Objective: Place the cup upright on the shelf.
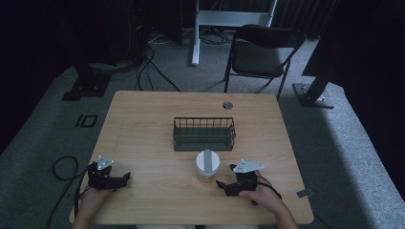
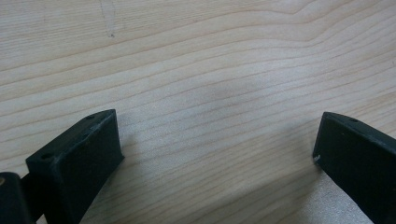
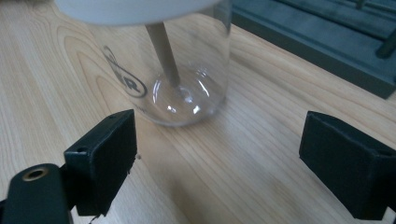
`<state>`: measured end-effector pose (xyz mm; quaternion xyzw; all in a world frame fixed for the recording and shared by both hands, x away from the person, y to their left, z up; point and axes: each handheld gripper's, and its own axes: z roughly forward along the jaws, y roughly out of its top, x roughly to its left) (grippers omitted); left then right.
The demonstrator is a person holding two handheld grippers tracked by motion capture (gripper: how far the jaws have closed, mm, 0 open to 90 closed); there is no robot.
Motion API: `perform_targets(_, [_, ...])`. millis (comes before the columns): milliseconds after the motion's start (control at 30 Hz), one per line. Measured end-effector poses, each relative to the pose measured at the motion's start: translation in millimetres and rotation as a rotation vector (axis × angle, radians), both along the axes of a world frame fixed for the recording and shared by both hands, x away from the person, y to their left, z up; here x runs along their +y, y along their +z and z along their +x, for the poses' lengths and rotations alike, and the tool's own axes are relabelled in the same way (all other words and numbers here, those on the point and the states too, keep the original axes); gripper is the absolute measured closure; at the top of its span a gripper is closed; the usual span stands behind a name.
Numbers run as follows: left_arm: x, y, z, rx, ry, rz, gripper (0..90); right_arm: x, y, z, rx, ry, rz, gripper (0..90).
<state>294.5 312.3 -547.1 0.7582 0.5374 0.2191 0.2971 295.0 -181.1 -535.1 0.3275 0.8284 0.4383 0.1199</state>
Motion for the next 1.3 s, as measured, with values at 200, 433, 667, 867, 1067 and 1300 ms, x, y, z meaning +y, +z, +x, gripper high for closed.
perform_targets(200, [0.0, 0.0, 0.0, 0.0, 0.0, 0.0, 1.2, 7.8, -0.3, -0.2, -0.002, 0.019, 0.012, 11.0])
perform_targets(433, [0.0, 0.0, 0.0, 0.0, 0.0, 0.0, 1.2, 17.3, 1.5, -1.9, -0.014, 0.042, 0.042, 11.0])
perform_targets(667, [0.0, 0.0, 0.0, 0.0, 0.0, 0.0, 1.2, 23.9, 3.0, 0.2, -0.02, 0.046, 0.073, 11.0])
perform_targets(867, [0.0, 0.1, 0.0, 0.001, 0.0, 0.001, 1.2, 32.8, 0.9, 1.6, -0.028, 0.048, 0.091, 11.0])
perform_targets(1067, [0.0, 0.1, 0.0, 0.001, 0.0, 0.001, 1.2, 39.6, -0.3, 4.7, -0.044, 0.038, 0.114, 11.0])
perform_targets(1300, [0.0, 0.1, 0.0, 0.001, 0.0, 0.0, 1.2, 43.9, -0.3, 5.8, -0.05, 0.03, 0.139, 11.1])
